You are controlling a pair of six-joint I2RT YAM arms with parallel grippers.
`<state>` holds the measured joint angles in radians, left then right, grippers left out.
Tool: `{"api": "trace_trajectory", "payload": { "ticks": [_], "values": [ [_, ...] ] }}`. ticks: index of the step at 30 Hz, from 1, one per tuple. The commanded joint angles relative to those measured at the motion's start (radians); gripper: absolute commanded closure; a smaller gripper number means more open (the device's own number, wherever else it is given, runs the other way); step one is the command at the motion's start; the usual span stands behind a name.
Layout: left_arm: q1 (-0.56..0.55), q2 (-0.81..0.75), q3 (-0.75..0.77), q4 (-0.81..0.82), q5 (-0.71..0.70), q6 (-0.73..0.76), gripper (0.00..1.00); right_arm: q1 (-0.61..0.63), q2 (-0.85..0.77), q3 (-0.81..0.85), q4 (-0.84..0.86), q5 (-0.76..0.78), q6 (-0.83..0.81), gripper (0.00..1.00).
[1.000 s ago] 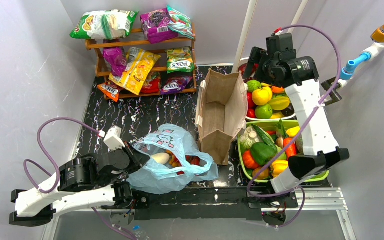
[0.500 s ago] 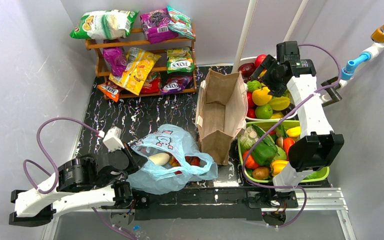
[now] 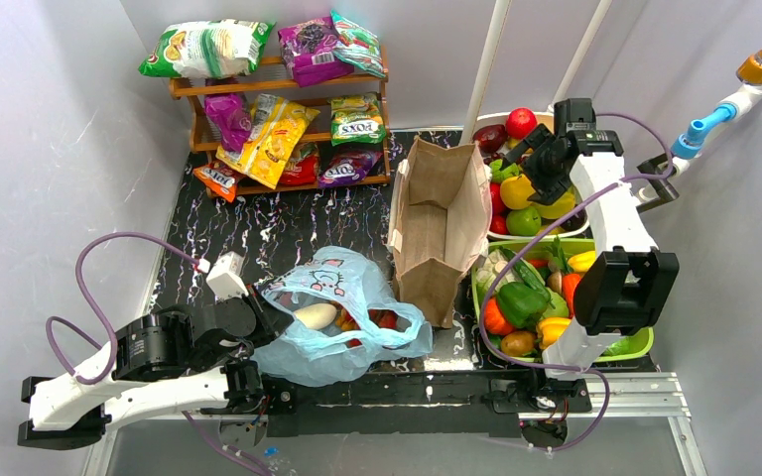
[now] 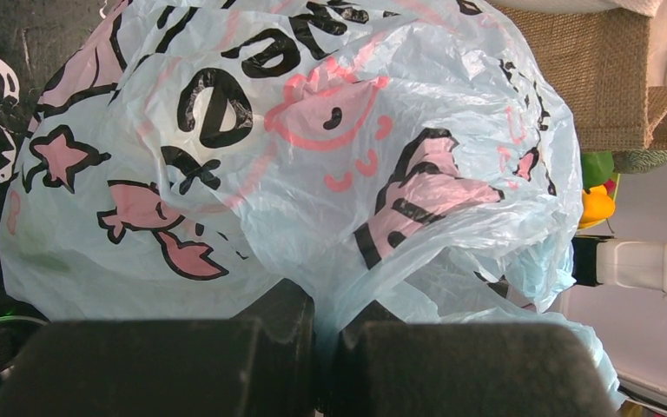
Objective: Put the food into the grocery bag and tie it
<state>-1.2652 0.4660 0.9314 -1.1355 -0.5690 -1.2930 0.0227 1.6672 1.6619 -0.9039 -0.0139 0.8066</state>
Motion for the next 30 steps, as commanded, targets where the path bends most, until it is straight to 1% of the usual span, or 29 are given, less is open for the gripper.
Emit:
{"api": "trace_trajectory", "payload": {
  "ticks": [1, 6, 14, 16, 21, 29, 30],
  "values": [
    [0.005, -0.001, 0.011, -0.051, -0.012, 0.011, 1.0, -0.013, -0.004, -0.061, 0.064, 0.045, 0.077, 0.02],
    [0.005, -0.001, 0.01, -0.061, -0.016, 0.008, 1.0, -0.014, 0.001, -0.121, 0.116, 0.072, 0.13, 0.02],
    [0.005, -0.01, 0.001, -0.06, -0.022, 0.001, 1.0, -0.013, 0.057, -0.098, 0.128, 0.113, 0.157, 0.02],
    [0.005, -0.009, 0.001, -0.065, -0.024, 0.0, 1.0, -0.043, 0.083, -0.081, 0.125, 0.117, 0.154, 0.02],
    [0.005, -0.015, 0.0, -0.08, -0.036, -0.013, 1.0, -0.049, 0.121, -0.047, 0.104, 0.125, 0.144, 0.02],
    [0.005, -0.024, -0.002, -0.084, -0.051, -0.019, 1.0, -0.049, 0.096, -0.08, 0.126, 0.131, 0.127, 0.25],
    [0.004, -0.023, -0.001, -0.085, -0.051, -0.019, 1.0, -0.049, 0.085, -0.08, 0.127, 0.133, 0.12, 0.3]
  ]
}}
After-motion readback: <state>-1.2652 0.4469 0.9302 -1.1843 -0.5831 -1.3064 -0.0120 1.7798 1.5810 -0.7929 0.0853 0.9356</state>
